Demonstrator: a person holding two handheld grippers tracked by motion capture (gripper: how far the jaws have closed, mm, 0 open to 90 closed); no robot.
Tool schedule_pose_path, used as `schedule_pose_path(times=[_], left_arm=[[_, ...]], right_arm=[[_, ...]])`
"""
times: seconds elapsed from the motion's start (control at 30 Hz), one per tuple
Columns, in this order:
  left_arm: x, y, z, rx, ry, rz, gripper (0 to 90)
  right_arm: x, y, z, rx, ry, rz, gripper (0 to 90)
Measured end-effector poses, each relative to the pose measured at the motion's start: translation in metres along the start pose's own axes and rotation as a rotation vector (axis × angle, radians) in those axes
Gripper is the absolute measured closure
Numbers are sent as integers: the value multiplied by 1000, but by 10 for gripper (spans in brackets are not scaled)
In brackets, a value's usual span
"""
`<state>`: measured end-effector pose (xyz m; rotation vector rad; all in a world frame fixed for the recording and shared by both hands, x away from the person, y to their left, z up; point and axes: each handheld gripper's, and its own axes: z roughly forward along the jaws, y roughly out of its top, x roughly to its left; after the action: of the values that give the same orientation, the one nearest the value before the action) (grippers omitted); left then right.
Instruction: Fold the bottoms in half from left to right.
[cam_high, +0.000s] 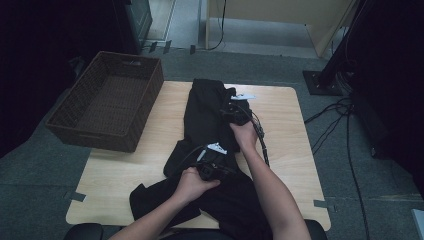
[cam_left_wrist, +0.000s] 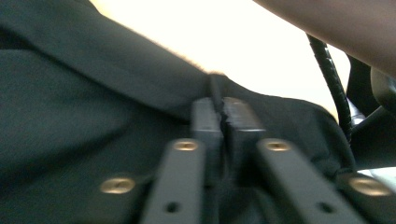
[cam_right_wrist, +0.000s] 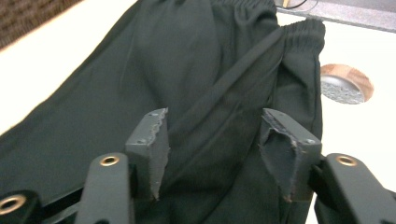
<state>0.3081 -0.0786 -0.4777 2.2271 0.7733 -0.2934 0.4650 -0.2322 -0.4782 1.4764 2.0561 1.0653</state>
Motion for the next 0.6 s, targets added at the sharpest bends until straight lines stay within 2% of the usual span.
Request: schedule_pose_path(times=[0.07,0.17,0.23,0.27,0.37,0.47,0.6], left_arm=[[1,0,-2,0,25,17,689],[7,0,-9,-15,32,4,605],[10,-1,-16,-30,47,12,583],[13,-1,-20,-32,59,23,572],[25,0,-30,-47,79,-7,562],[35,1,-42,-68,108,-24,550],[47,4,-62,-106,132,-48,540]], right_arm=[[2,-5,1,10,-4,-3,390],[6,-11,2,18,13,9,375],[13,-13,-1,-6,35,15,373],[17,-13,-2,-8,33,-2,371],[27,-14,0,8,16,-41,373],[31,-17,6,36,11,-42,368],[32,-24,12,79,-25,-66,405]])
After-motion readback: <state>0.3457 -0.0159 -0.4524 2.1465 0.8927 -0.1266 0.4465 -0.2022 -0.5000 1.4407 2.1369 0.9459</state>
